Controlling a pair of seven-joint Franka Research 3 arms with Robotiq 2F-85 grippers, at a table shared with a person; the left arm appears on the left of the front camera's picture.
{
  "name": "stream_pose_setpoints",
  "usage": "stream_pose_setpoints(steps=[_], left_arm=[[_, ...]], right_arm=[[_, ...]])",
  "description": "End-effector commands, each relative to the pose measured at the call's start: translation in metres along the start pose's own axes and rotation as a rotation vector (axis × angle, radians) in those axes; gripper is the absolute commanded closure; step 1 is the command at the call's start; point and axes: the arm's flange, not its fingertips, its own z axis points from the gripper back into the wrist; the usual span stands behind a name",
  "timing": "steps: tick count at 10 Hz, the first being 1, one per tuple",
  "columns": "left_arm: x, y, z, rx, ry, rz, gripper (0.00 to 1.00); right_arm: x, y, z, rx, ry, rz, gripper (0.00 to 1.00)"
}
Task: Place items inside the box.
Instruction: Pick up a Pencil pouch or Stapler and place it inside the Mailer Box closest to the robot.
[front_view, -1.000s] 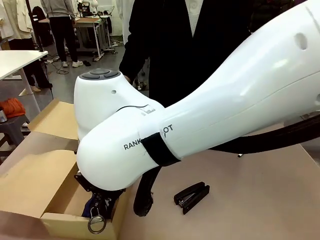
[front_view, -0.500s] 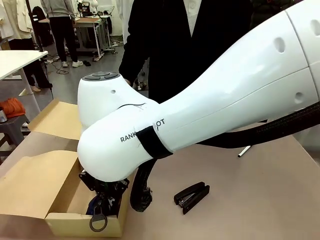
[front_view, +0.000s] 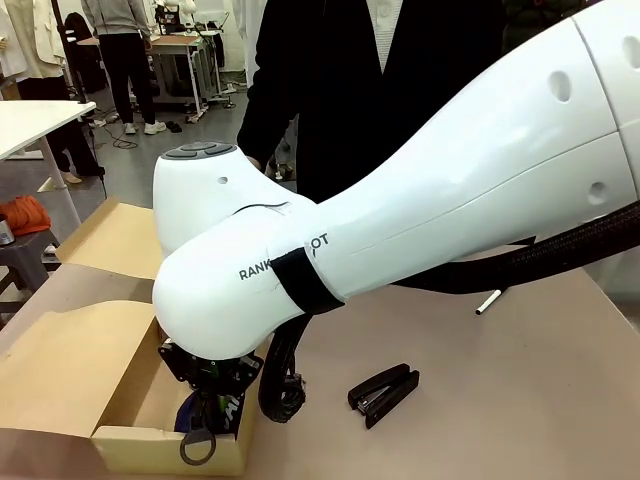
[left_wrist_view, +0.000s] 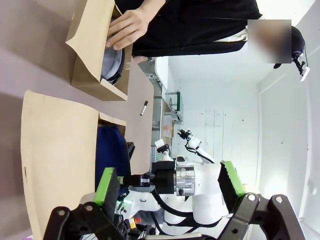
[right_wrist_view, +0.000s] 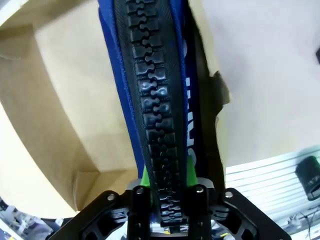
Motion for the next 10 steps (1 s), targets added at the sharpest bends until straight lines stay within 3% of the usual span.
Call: stream_pose_setpoints(steps=[1, 8, 10], left_arm=[[-0.001, -0.001, 0.002, -0.014, 0.003, -0.017, 0.00], [-0.001, -0.001, 0.002, -0.014, 0.003, -0.017, 0.00], [-0.001, -0.001, 0.002, -0.014, 0.003, -0.017, 0.00]], right_arm=[[0.000, 0.002, 0.005, 0.004, 0.011, -0.009, 0.00], [0.000, -0.012, 0.019, 0.040, -0.028, 0.023, 0.00], [0.005, -0.044, 0.065, 0.075, -0.028, 0.094, 0.00]])
